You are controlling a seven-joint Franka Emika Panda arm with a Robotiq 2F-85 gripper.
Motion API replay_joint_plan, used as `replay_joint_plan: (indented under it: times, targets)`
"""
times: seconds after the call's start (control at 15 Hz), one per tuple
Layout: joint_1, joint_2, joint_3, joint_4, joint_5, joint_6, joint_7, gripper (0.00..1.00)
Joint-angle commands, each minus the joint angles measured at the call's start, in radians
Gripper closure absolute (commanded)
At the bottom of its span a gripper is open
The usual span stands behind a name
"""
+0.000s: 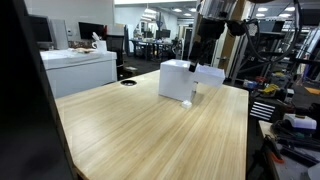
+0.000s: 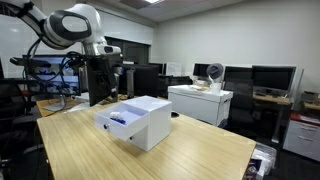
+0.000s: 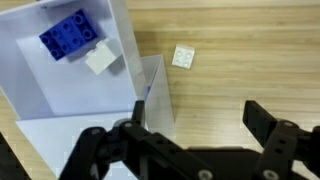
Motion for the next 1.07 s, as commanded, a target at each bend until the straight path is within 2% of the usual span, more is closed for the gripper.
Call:
replay_joint_plan:
  times: [0.0, 0.47, 1.0]
  targets:
    - [0.012, 0.018, 0.017, -0.056, 0.025, 0.014, -0.014, 0.00]
    - [0.014, 0.149, 0.024, -0.087, 0.010, 0.101, 0.003, 0.00]
    - [0.010, 0.320, 0.001, -0.045, -0.022, 0.215, 0.031, 0.00]
